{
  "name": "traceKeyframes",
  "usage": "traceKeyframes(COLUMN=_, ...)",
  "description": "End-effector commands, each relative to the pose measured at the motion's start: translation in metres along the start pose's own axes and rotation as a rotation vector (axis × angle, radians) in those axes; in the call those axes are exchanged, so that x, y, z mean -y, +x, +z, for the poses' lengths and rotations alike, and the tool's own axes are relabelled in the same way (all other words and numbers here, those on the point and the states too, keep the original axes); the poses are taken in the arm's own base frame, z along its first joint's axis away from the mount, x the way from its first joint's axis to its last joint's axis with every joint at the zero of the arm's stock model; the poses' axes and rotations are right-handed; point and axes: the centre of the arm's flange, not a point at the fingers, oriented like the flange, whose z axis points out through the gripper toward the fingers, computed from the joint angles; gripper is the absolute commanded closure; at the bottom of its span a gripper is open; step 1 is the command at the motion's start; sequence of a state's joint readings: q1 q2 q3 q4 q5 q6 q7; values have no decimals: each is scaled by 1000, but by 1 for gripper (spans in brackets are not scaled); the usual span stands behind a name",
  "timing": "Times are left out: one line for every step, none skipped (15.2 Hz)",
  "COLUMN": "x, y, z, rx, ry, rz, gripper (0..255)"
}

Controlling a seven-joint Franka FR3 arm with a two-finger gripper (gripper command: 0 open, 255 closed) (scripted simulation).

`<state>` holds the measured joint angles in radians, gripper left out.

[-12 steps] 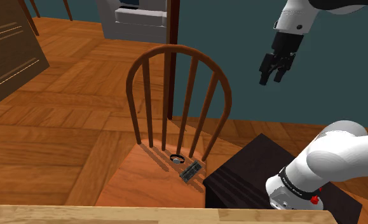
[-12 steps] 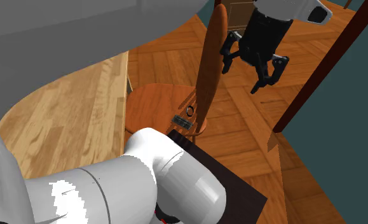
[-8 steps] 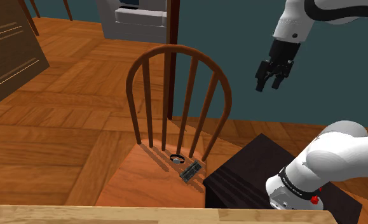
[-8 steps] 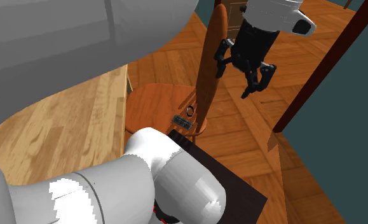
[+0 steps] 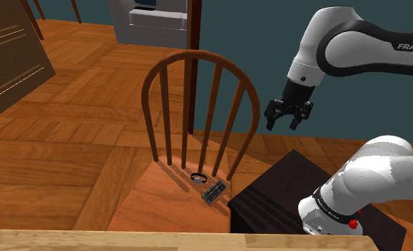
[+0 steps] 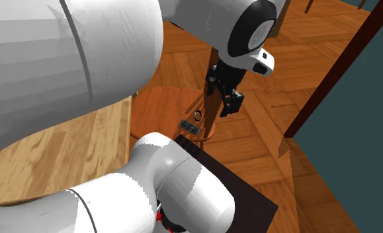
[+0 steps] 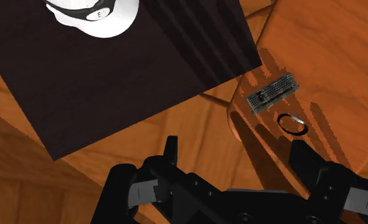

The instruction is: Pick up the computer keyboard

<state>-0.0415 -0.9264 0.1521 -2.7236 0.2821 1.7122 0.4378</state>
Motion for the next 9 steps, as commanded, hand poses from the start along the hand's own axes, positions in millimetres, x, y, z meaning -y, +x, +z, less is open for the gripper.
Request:
traceKeyframes(x=7, y=-8, z=22, rx=-7, ry=11, rz=72, gripper=0)
traceKeyframes(x=13, y=-10, z=34, rx=-10, ry=16, rz=105, gripper=0)
traceKeyframes(x=18, y=-12, z=45, rx=-12, ry=20, rz=138, gripper=0)
traceKeyframes(x=23, y=-13, z=57, rx=-15, ry=25, rz=171, gripper=0)
traceKeyframes(x=29, y=-15, z=69, rx=-18, ry=29, rz=204, gripper=0)
traceKeyframes(x=34, y=-16, z=80, rx=-20, ry=34, rz=238, gripper=0)
traceKeyframes(x=40, y=-17, z=92, rx=-23, ry=38, rz=271, gripper=0)
traceKeyframes(x=46, y=-18, z=104, rx=-26, ry=43, rz=304, gripper=0)
traceKeyframes(x=52, y=-18, z=115, rx=-29, ry=48, rz=337, gripper=0)
